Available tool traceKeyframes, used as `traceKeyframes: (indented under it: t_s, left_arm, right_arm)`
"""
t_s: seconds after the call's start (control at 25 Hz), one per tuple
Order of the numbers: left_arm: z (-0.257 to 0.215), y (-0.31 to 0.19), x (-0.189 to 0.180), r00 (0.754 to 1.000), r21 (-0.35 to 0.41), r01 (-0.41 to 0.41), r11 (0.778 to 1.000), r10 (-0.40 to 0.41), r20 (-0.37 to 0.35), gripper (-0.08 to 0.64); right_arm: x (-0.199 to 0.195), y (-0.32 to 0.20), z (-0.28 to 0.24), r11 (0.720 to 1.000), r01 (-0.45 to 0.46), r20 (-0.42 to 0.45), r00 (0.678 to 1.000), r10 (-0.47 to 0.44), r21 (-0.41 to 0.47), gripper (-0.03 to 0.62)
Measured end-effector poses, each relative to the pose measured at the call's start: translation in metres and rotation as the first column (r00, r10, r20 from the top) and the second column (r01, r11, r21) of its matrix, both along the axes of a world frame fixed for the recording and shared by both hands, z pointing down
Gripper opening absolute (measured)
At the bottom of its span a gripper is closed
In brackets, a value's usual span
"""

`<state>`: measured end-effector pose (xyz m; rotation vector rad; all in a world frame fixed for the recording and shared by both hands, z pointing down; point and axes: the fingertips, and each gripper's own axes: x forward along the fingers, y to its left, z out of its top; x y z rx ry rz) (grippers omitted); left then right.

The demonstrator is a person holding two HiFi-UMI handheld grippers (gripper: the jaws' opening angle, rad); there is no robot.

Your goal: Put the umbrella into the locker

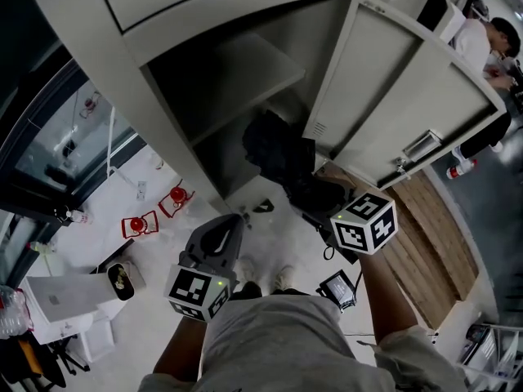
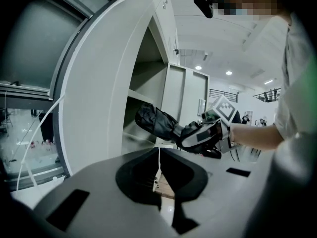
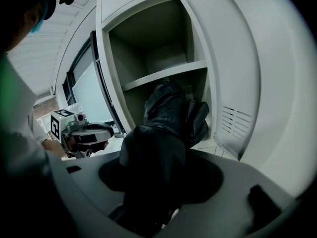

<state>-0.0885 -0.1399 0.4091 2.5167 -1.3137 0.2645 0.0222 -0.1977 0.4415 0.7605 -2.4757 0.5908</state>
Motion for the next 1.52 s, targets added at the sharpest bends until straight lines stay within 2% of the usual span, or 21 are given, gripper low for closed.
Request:
traceKeyframes:
  t_s: [1.0,1.52]
  left_arm:
    - [0.007,-0.001,-0.045,0.996,-0.015,0.090,0.996,-0.091,-0.003,0.020]
    - [0.011,0.000,-0.061,0.993,-0.038,0.117,0.992,-0.117,0.002,0.021]
  right_arm:
    - [-0.048,-0.059,0.026,0.997,0.072,-0.109,0.991,-0.076,-0.035,0.247]
    - [-0.072,-0.079,0.048,0.992,0.121,-0.199,0.972,-0.127,-0.040,0.247]
